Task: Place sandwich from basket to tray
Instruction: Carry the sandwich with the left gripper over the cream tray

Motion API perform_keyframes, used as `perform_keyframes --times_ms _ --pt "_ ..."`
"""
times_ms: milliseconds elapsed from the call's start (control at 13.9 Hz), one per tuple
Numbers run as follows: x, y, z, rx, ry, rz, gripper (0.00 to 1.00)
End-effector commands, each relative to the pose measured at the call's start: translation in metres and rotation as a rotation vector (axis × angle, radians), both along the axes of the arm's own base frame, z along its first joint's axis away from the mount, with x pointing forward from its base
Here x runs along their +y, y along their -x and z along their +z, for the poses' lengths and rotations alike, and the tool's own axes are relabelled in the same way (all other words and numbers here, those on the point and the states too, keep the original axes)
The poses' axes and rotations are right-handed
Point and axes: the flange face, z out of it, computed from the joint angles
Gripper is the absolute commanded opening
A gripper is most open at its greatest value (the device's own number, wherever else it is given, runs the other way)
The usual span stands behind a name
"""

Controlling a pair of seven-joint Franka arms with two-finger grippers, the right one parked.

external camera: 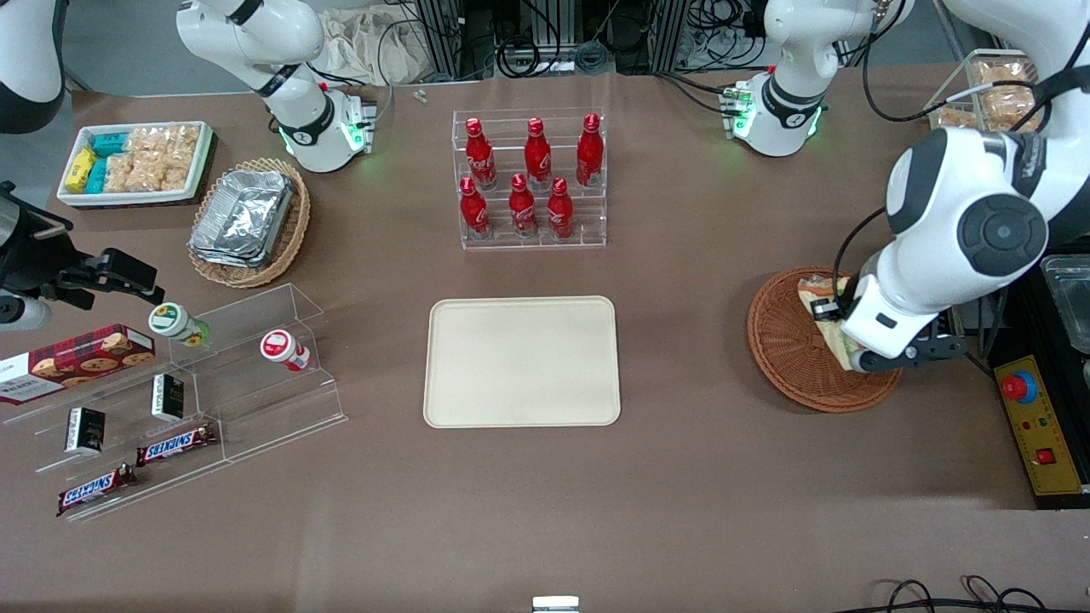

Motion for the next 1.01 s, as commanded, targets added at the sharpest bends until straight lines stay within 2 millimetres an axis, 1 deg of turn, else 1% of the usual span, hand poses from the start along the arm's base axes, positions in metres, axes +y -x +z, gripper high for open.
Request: perform_keyframes --times_ms 0,72,216,360,505,649,793,865,937 --pt "-0.045 0.004 0.013 0.011 0.086 -0.149 0.00" --pt "-0.065 0.007 0.012 0.005 0.115 -0.176 0.00" --pt "-0.117 0.015 0.004 -0.027 0.149 -0.237 0.00" --pt "-0.169 0.024 -0.019 -0.045 0.170 -0.247 0.00" --pt "-0.222 0.038 -0.054 -0.048 0.184 -0.277 0.00" --pt "-0.253 0.042 -0.092 -0.055 0.165 -0.262 0.00" --pt "-0.287 0.053 -0.124 -0.080 0.173 -0.288 0.00" --pt "-0.295 0.053 -0.142 -0.079 0.184 -0.293 0.00" --pt "-0.301 0.047 -0.158 -0.085 0.199 -0.290 0.00"
